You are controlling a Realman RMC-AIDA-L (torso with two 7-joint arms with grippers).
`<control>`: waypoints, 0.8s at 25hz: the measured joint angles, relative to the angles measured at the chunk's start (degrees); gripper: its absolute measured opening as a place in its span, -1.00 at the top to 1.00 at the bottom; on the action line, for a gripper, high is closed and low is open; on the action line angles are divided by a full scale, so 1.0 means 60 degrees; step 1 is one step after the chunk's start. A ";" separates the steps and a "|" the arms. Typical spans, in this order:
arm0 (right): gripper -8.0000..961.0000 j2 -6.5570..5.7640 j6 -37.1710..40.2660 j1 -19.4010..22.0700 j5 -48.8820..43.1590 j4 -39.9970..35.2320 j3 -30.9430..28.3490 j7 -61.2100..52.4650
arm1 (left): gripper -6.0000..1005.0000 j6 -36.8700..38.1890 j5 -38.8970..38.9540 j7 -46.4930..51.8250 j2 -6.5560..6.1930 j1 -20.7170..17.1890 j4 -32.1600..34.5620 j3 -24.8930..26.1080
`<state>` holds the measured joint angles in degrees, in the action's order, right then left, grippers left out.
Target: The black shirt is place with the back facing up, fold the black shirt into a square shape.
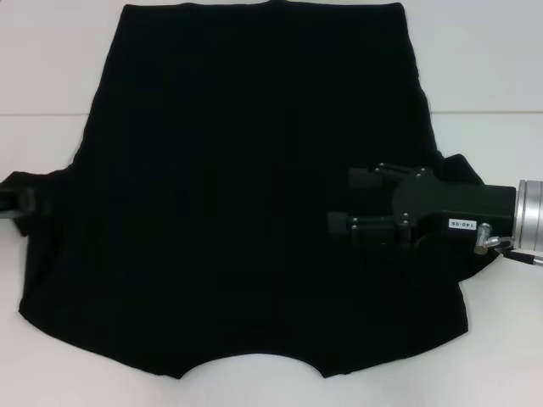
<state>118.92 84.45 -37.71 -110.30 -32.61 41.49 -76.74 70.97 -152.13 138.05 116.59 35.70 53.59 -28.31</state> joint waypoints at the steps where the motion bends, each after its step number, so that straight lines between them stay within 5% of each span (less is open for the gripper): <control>1: -0.96 0.0000 0.0000 0.0000 0.0000 0.0001 0.0000 0.0000 | 0.99 -0.0045 0.0082 -0.0156 0.0010 0.0214 -0.0272 -0.0209; 14: -0.96 0.0003 0.0014 0.0038 0.0015 0.0001 0.0000 0.0014 | 0.99 -0.0150 0.0231 -0.1528 0.0626 0.0643 -0.0547 -0.1256; 20: -0.96 0.0024 0.0015 0.0058 0.0016 0.0001 0.0000 0.0017 | 0.99 -0.0315 0.0340 -0.1890 0.0719 0.0670 -0.0539 -0.1628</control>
<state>119.06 84.54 -37.36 -110.21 -32.60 41.48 -76.64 69.08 -150.10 126.71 120.91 39.72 50.35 -38.08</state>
